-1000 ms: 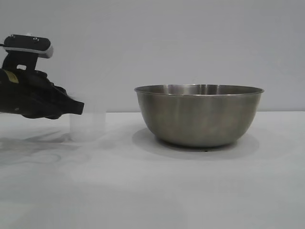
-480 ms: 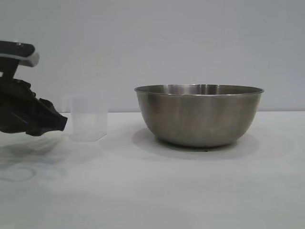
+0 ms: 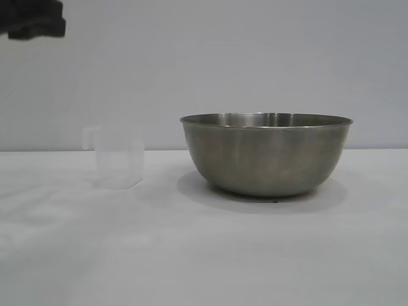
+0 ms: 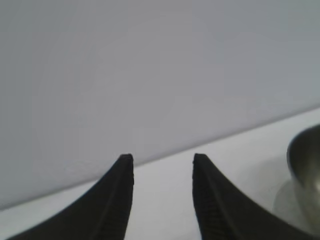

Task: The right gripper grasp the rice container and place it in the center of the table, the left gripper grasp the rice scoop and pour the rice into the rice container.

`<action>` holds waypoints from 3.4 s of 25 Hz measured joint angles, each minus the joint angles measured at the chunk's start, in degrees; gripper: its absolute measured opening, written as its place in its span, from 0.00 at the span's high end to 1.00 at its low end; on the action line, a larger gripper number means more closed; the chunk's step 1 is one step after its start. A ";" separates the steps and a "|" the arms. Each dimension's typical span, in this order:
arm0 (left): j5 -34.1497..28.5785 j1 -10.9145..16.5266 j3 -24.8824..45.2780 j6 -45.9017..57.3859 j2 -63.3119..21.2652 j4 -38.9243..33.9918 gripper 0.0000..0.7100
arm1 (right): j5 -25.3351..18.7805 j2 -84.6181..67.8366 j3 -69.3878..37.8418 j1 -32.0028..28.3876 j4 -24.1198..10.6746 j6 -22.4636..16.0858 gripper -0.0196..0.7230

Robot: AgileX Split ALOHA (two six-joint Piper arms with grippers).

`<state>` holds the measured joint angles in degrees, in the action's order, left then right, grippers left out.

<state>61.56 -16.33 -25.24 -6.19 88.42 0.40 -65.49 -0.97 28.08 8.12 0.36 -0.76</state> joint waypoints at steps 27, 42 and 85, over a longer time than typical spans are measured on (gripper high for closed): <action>-85.30 0.00 0.91 -0.60 -66.82 -2.81 0.66 | 0.00 0.00 0.00 0.00 0.00 0.00 0.46; -108.66 0.36 -1.83 3.18 -79.84 -6.64 0.79 | 0.00 0.00 0.00 0.00 0.21 0.00 0.46; -125.84 17.14 -3.00 -4.82 -89.42 4.54 0.79 | 0.08 0.00 0.00 0.00 0.05 4.26 0.46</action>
<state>-64.27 0.81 -28.24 -11.01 -1.00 4.94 -65.41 -0.97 28.08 8.12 0.41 3.49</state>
